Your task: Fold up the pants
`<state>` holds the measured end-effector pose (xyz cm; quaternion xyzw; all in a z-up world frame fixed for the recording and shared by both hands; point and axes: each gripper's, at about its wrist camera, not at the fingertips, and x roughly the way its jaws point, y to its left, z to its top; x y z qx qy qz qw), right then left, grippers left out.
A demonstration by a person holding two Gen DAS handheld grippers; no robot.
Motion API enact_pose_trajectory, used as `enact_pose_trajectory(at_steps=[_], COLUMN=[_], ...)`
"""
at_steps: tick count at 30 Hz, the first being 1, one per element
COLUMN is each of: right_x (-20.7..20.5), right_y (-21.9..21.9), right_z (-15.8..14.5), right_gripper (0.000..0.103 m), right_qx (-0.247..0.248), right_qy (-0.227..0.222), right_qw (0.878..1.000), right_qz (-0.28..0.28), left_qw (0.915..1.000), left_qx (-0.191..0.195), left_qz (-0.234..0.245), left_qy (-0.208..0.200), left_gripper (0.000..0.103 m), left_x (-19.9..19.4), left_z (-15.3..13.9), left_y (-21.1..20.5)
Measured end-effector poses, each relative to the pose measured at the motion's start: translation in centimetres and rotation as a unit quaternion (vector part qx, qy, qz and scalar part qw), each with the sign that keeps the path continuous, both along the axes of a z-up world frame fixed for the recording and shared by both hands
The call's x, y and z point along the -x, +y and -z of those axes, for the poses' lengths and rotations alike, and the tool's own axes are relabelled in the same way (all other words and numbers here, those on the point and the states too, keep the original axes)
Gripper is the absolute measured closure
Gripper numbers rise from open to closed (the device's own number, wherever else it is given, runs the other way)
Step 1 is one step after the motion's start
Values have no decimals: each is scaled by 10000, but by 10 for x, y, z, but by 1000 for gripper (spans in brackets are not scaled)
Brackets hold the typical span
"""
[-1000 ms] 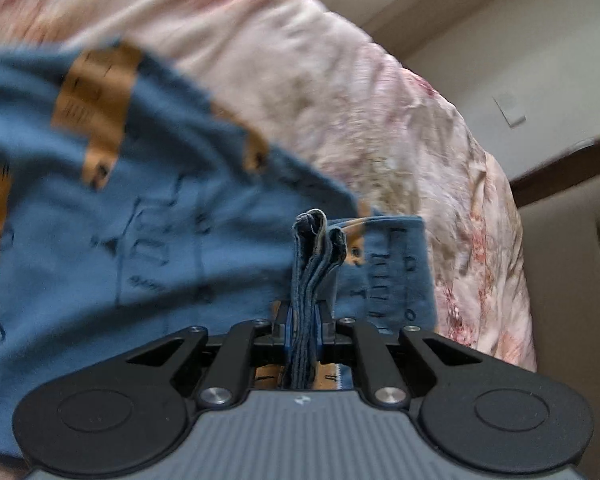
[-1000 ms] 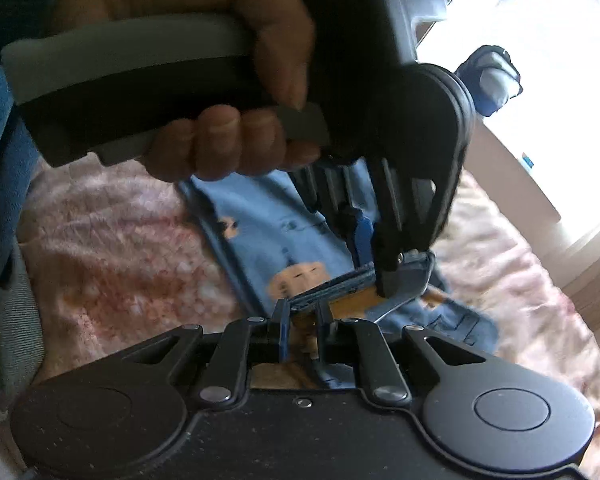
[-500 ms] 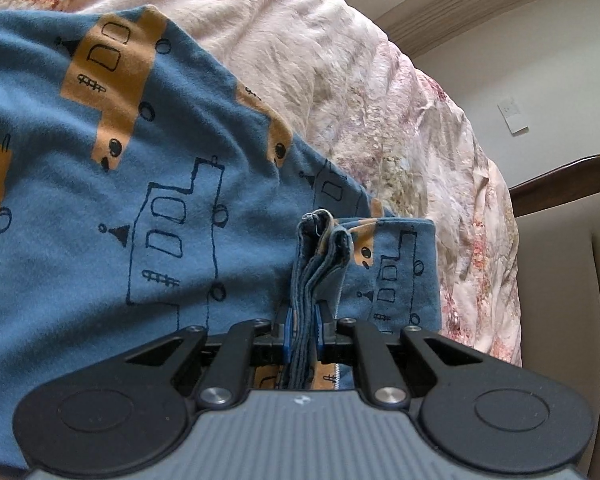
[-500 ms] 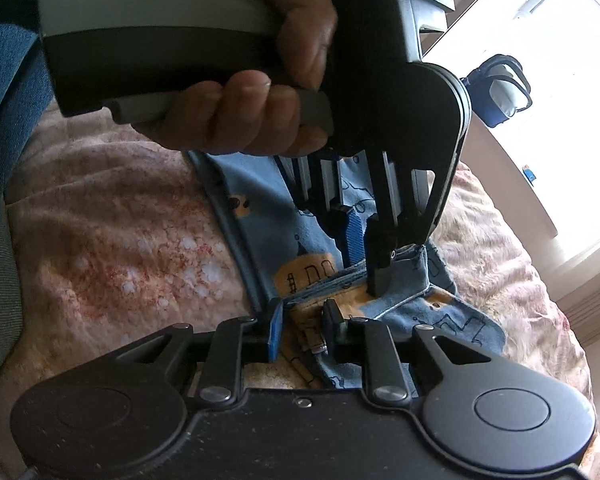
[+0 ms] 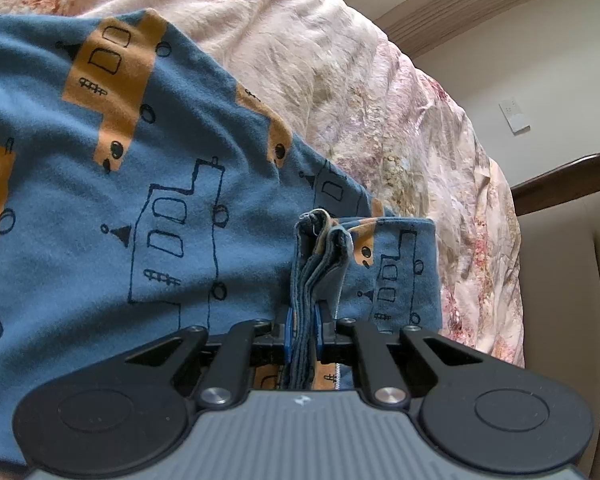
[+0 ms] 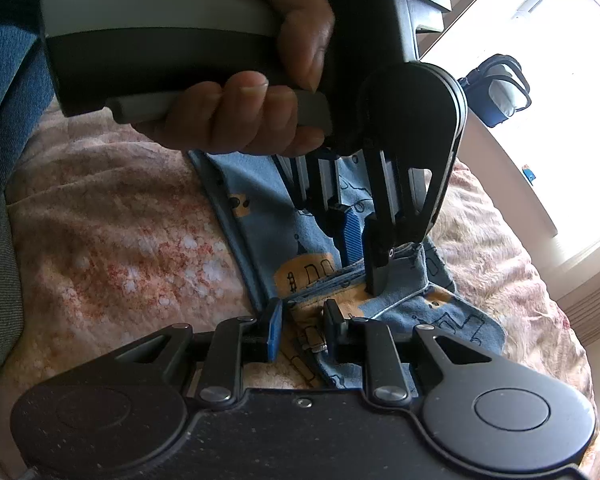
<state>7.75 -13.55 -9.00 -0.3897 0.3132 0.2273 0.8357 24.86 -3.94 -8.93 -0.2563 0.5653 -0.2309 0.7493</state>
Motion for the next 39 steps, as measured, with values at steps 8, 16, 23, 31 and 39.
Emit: enact_pose_trajectory(at_steps=[8, 16, 23, 31, 39], right_x=[6, -3, -61, -83, -111], right_y=[1, -9, -26, -54, -40], right_z=[-22, -55, -44, -8, 7], right_gripper=[70, 32, 26, 7, 1], right_qx=[-286, -841, -1304, -1173, -1205], right_qy=[-326, -690, -310, -906, -1608], right_qw=[9990, 9938, 9869, 9756, 9734], right_qz=[-132, 238, 900, 1618, 1101], left_qw=[9994, 9959, 9967, 9853, 9409], left_qx=[-339, -865, -747, -1389, -2732], left_qz=[-9, 97, 166, 124, -286], left_qy=[-102, -261, -289, -989, -1980], left_gripper=[94, 94, 93, 38, 16], left_x=[2, 4, 2, 15, 13], left_z=[-28, -48, -27, -44, -29], left_y=[16, 70, 90, 81, 46])
